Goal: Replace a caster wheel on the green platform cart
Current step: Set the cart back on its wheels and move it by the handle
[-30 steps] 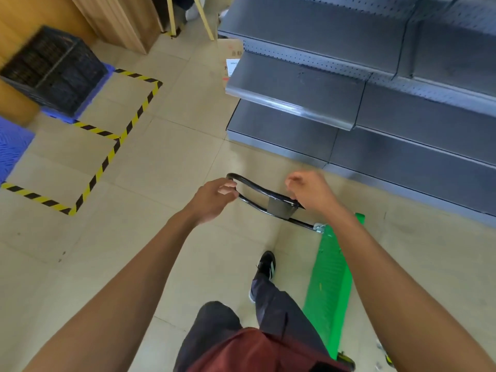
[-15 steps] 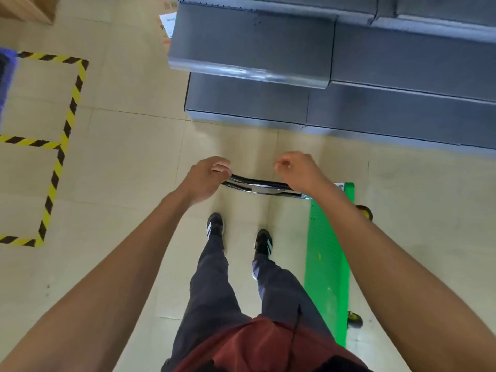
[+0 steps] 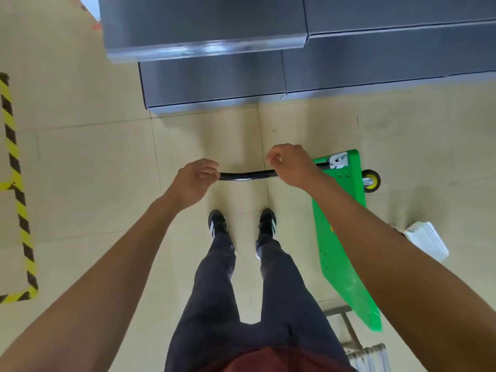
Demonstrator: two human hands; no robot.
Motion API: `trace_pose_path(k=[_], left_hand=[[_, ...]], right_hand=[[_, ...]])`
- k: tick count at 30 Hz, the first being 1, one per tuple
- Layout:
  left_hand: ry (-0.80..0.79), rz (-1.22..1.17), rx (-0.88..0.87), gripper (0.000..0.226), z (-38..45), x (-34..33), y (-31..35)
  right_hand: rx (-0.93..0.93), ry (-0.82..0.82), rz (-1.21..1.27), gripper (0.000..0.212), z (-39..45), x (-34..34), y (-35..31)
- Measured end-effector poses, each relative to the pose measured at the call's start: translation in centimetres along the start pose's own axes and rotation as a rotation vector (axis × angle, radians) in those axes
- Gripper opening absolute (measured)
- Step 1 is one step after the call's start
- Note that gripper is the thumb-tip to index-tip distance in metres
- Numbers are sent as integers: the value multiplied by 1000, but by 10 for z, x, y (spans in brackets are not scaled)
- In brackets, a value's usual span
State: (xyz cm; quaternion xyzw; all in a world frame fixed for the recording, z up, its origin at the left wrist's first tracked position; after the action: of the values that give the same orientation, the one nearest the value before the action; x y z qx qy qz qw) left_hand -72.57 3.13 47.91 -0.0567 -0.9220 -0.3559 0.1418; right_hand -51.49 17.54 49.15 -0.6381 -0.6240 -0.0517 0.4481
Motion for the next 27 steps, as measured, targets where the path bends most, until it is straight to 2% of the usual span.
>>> trace_pose_path(k=[8, 11, 14, 19, 23, 27], left_hand=[[10, 154, -72, 27, 69, -29, -41], [16, 324, -62, 35, 100, -43, -71], [5, 521, -65, 47, 131, -55, -103], [1, 707, -35, 60, 170, -62, -152], [-27, 740, -8, 63, 189, -60, -182], [-17, 700, -33, 50, 203, -58, -196]], right_hand=[[5, -75, -35, 22, 57, -67, 45], [16, -82, -33, 20, 78, -94, 62], [41, -85, -109, 31, 99, -119, 77], [108, -107, -300, 40, 129, -160, 95], [154, -138, -387, 40, 143, -190, 96], [177, -135, -414, 31, 155, -212, 98]])
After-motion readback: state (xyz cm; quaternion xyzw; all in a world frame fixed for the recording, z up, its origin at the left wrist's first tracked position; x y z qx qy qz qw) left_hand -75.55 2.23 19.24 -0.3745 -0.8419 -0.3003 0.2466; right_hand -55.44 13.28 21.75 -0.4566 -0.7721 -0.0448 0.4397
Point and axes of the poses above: each hand's wrist, its own z-axis towards the middle knuckle, its own x-axis out of the back of the hand, y = z × x, the point moved 3 cm from there along z, towards the middle knuckle, and after that the axes turned 3 degrees about x, right-handed, at the moved point
